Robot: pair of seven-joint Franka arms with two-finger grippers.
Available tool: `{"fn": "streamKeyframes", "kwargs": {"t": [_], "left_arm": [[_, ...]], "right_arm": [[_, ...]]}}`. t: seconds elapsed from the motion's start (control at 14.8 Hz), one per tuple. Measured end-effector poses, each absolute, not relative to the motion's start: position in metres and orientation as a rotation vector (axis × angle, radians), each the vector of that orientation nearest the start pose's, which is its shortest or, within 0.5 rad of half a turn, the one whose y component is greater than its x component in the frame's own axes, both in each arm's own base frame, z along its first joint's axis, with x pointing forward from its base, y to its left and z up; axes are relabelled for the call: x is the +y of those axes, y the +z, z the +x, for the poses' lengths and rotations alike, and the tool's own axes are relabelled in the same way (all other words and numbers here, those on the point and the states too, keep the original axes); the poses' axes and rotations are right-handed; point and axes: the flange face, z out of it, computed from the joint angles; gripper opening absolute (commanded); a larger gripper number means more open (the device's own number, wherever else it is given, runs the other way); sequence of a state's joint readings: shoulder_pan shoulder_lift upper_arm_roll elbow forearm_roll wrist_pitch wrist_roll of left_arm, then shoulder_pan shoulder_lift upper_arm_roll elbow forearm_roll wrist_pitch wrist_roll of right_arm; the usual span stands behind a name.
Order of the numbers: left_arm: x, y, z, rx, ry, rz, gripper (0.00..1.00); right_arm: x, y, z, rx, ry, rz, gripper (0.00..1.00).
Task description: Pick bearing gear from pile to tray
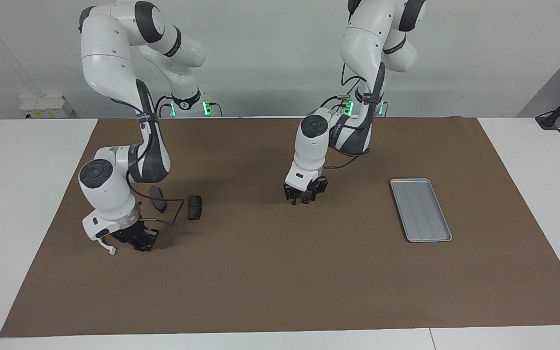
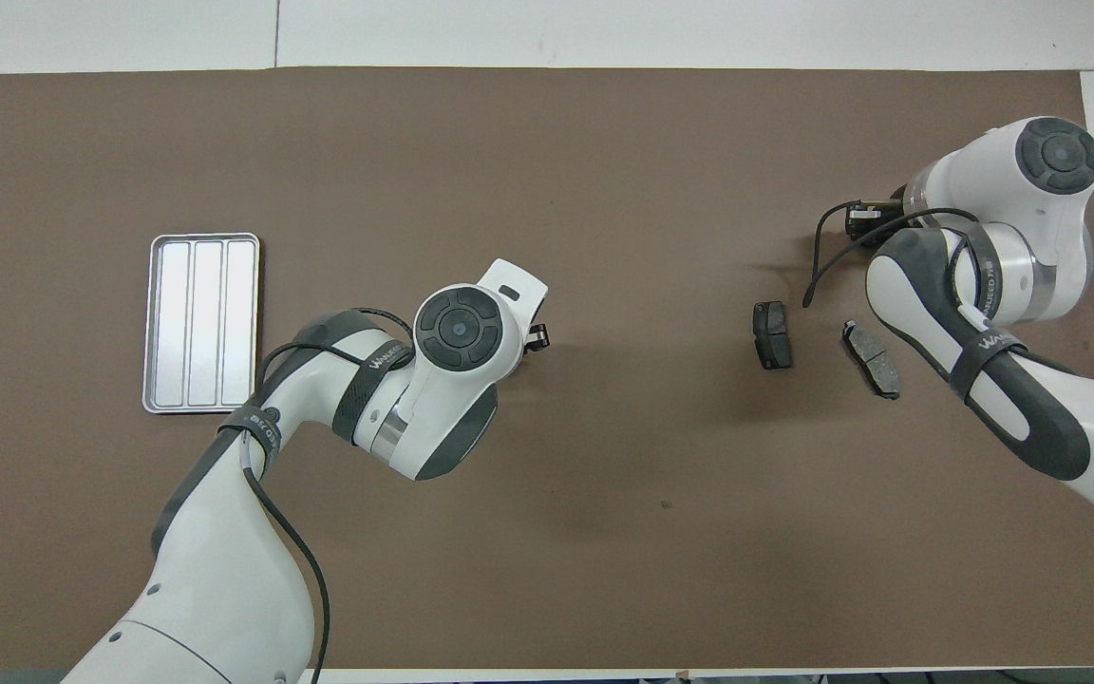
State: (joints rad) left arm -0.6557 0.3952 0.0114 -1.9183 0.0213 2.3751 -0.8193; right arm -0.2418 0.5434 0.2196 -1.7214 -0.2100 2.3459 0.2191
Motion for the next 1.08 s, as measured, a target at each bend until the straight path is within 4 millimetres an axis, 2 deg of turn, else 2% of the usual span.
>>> {"fn": "streamKeyframes", "kwargs": {"t": [0.07,0.34,0.47,0.54,0.61,0.68,0.81,0.88,0.95,1.08], "left_arm": [[-0.378,0.295,0.505,-0.255,-0.098,-3.157,0.00],[-0.374,0.300,0.511,-0.270,-0.102,-3.154,0.00],[-0.364,0.321,0.528,-0.248,-0.074,-3.131,0.00],[-0.350,0.342,0.542,-0.203,-0.060,-3.123,0.00],[-0.326,0.371,0.556,-0.152,-0.047,-3.118,0.00],[-0.293,0.405,0.567,-0.100,-0.038,-3.115,0.00],[-0.206,0.462,0.579,0.016,-0.004,-3.109,0.00],[-0.160,0.482,0.582,0.073,0.007,-3.108,0.00],[-0.117,0.492,0.586,0.128,0.011,-3.108,0.00],[-0.049,0.490,0.590,0.210,0.030,-3.106,0.00]], "right_arm": [[-0.034,0.287,0.678,0.218,-0.163,-3.165,0.00],[-0.034,0.288,0.677,0.220,-0.111,-3.174,0.00],[-0.030,0.308,0.676,0.213,-0.021,-3.194,0.00],[-0.023,0.328,0.677,0.202,0.018,-3.207,0.00],[-0.012,0.355,0.677,0.184,0.054,-3.222,0.00],[0.002,0.383,0.677,0.163,0.081,-3.234,0.00],[0.036,0.433,0.672,0.148,0.114,-3.246,0.00],[0.061,0.453,0.668,0.200,0.129,-3.234,0.00],[0.091,0.467,0.661,0.294,0.148,-3.214,0.00],[0.166,0.482,0.646,0.522,0.140,-3.162,0.00]]}}
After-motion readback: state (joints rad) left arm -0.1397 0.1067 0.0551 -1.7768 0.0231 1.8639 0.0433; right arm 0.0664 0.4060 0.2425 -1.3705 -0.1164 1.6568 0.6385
